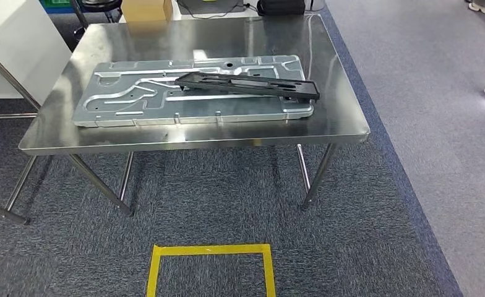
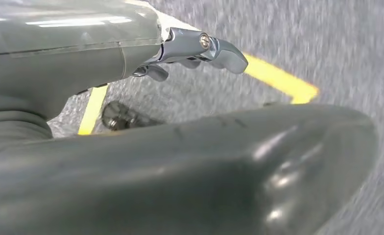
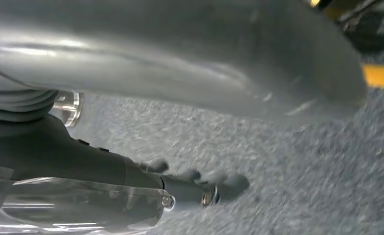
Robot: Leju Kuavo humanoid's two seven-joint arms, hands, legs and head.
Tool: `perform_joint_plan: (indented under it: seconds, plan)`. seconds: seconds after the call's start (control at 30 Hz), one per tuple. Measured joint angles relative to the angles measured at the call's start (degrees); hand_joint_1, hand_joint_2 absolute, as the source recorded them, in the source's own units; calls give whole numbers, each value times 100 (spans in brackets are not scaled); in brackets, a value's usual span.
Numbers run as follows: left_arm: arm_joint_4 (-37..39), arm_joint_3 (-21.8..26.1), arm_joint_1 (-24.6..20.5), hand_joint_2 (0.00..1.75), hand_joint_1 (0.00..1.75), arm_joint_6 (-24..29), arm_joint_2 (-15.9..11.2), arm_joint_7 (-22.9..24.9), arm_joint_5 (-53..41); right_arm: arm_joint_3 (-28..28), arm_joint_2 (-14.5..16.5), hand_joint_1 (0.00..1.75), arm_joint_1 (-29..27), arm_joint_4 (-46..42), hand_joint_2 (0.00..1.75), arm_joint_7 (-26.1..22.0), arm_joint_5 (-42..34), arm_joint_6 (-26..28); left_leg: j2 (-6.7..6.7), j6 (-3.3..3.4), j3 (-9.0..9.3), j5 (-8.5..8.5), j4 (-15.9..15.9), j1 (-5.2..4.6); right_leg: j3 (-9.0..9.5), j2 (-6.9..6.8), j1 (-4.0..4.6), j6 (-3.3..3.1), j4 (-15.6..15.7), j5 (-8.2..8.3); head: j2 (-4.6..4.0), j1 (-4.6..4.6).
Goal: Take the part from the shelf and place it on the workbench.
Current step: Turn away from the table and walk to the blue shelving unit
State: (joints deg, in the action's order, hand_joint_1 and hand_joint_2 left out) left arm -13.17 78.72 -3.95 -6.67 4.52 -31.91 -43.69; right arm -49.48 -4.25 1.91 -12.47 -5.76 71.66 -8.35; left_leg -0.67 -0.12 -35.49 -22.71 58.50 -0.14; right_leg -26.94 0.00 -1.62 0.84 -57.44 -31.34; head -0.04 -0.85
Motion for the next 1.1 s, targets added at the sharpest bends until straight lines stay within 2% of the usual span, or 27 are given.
perform_joint_plan:
  seconds: [0.03,0.07,0.1,0.17,0.2,0.23,0.27,0.3,0.33,0.37,0.4,0.43,0.47,0.53,0.57,0.6,0.7,0.73,0.77,0.8,0.87,0.9,0.93,0.97,1.03,1.1]
  plan:
    - [1,-61,2,0,0,-38,2,10,-93,2,22,0,-11,16,0,-51,-26,4,4,-35,-36,-11,16,22,-56,-15,11,-60,0,60,0,-1]
    - [2,-120,8,0,0,-67,6,25,-173,2,39,0,-19,28,0,-97,-51,11,8,-66,-85,-129,85,41,-125,-30,19,-117,1,127,0,1]
    - [7,-172,14,0,0,-86,11,45,-240,2,53,0,-23,36,0,-132,-71,21,11,-85,-153,-364,255,57,-211,-41,28,-165,4,201,0,-1]
    - [18,-263,15,0,0,-109,25,86,-332,0,86,0,-28,39,87,-176,-96,50,13,-95,-277,-936,771,67,-361,-42,59,-217,0,325,0,-7]
    - [23,-322,3,0,0,-116,22,112,-363,-5,129,0,-34,43,87,-189,-107,80,14,-89,-320,-1134,1123,68,-454,-42,83,-230,-4,388,0,-9]
    - [26,-377,-9,0,0,-121,14,141,-381,-9,171,0,-40,46,87,-194,-112,115,16,-78,-305,-1174,1368,66,-547,-42,108,-238,-10,451,0,-9]
    - [27,-428,-21,0,0,-124,-1,174,-391,-14,215,0,-47,52,44,-192,-117,156,20,-57,-225,-1124,1513,60,-650,-30,131,-241,-19,522,0,-8]
    - [27,-461,-27,0,0,-118,-16,206,-383,-17,254,0,-50,60,0,-181,-125,184,36,-24,-46,-958,1437,46,-744,-10,147,-237,-30,584,0,-8]
    - [27,-472,-26,0,0,-105,-26,236,-368,-22,276,0,-50,67,0,-165,-143,192,80,21,227,-789,1144,23,-813,17,154,-228,-40,642,0,-8]
    - [27,-476,-28,0,0,-88,-43,263,-352,-32,315,0,-42,75,0,-139,-172,182,175,89,548,-737,720,-4,-870,50,156,-213,-49,695,0,-8]
    - [27,-476,-29,0,0,-71,-55,284,-336,-51,350,0,-29,83,0,-110,-216,146,266,143,852,-757,278,-21,-911,78,157,-194,-57,747,0,-8]
    - [27,-477,-32,0,0,-51,-68,301,-324,-77,384,0,-15,88,0,-87,-263,96,332,179,1067,-834,-71,-40,-942,103,153,-170,-61,797,0,-7]
    - [27,-477,-34,0,0,-33,-80,310,-313,-104,414,0,-2,91,0,-69,-300,40,359,203,1185,-919,-296,-53,-960,133,145,-139,-56,847,0,-4]
    - [28,-478,-25,0,0,19,-78,321,-288,-153,434,0,7,94,0,-62,-335,-77,263,225,1208,-884,-432,-56,-984,189,130,-65,-42,934,-1,-9]
    - [30,-477,-17,0,0,50,-71,327,-272,-167,438,0,6,95,0,-60,-333,-125,212,251,1191,-821,-461,-46,-1015,186,122,-36,-95,889,-1,-6]
    - [31,-477,-6,0,0,79,-64,336,-260,-177,440,0,4,96,0,-55,-326,-165,162,277,1164,-756,-489,-32,-1078,165,117,-11,-242,761,-1,-3]
    - [32,-475,40,0,0,139,-56,367,-249,-190,444,0,5,98,0,-47,-267,-207,46,294,1023,-632,-486,-21,-1427,77,82,55,-1261,51,0,11]
    - [32,-474,51,0,0,147,-56,379,-248,-191,444,0,4,99,0,-49,-229,-207,16,283,970,-604,-471,-20,-1484,65,65,81,-1542,-93,0,11]
    - [32,-474,57,0,0,144,-56,392,-248,-191,444,0,3,101,0,-44,-177,-207,-5,271,918,-582,-447,-16,-1434,53,46,104,-1625,-127,0,10]
    - [32,-474,58,0,0,134,-54,404,-248,-188,445,0,2,102,0,-25,-125,-207,-17,258,869,-568,-413,-7,-1273,40,25,123,-1489,-65,0,10]
    - [32,-474,55,0,0,108,-51,415,-267,-171,447,0,7,104,0,37,-45,-213,-26,216,793,-571,-308,12,-740,16,-11,148,-755,146,-1,11]
    - [32,-474,53,0,0,98,-51,415,-286,-161,452,0,14,107,0,62,-31,-217,-26,184,754,-585,-238,12,-523,19,-7,136,-411,222,-1,11]
    - [32,-474,50,0,0,86,-52,407,-318,-154,456,0,20,110,0,79,-32,-225,-25,145,721,-591,-180,8,-393,23,-2,112,-187,259,-1,6]
    - [32,-477,47,0,0,68,-54,395,-358,-151,461,0,25,115,0,97,-45,-240,-22,107,687,-592,-132,3,-340,31,11,80,-75,264,0,3]
    - [32,-503,36,0,0,15,-55,375,-469,-152,465,0,29,121,0,181,-106,-298,-11,43,655,-579,-100,11,-387,35,29,8,-92,306,0,-3]
    - [32,-560,11,0,0,-35,-60,387,-588,-163,466,0,38,123,0,301,-188,-342,5,-18,577,-727,32,33,-439,19,27,-81,-73,364,0,-5]
